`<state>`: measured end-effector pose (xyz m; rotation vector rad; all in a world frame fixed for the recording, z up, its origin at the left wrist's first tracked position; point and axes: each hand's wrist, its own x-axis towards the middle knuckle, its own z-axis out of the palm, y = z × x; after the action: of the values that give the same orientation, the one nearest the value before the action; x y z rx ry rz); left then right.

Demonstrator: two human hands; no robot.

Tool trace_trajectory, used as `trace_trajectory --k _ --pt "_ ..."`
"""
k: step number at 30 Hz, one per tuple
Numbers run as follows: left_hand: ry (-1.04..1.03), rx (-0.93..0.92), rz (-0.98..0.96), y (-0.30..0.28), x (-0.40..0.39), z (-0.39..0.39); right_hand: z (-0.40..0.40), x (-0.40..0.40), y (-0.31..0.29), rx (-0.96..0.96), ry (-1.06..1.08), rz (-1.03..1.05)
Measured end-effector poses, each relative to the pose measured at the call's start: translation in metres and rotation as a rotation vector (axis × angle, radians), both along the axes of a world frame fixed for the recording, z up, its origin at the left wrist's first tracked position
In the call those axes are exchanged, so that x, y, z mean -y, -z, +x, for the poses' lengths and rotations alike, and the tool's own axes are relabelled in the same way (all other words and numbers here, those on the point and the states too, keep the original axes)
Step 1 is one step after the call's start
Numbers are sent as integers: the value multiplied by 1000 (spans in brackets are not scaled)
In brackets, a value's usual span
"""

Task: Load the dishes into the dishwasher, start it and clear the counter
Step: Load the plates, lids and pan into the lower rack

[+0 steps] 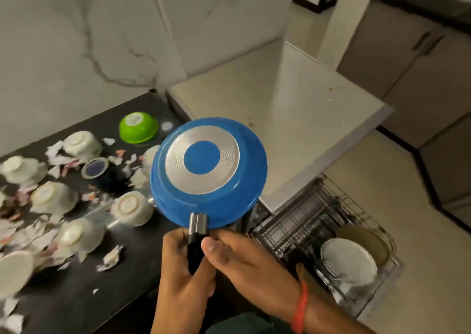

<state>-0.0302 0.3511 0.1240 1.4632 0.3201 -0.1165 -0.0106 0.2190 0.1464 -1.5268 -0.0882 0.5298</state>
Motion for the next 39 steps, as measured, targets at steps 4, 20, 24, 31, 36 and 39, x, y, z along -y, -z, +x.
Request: trace_trajectory --k 4,20,24,31,36,39 --pt "191 29 60 4 54 -4 -23 60 8 -58 128 65" --pt "871 167 499 27 259 -24 -93 234 61 -136 976 199" --pt "1026 181 633 42 270 -27 -101 249 76 -245 1064 288" --pt "1424 77 736 75 272 -9 -81 280 130 -493 1164 408" --pt "1454 -169 570 122 275 15 -60 301 191 -614 1097 330" --pt "1472 -341 517 157 283 33 -46 301 231 -662 1046 243"
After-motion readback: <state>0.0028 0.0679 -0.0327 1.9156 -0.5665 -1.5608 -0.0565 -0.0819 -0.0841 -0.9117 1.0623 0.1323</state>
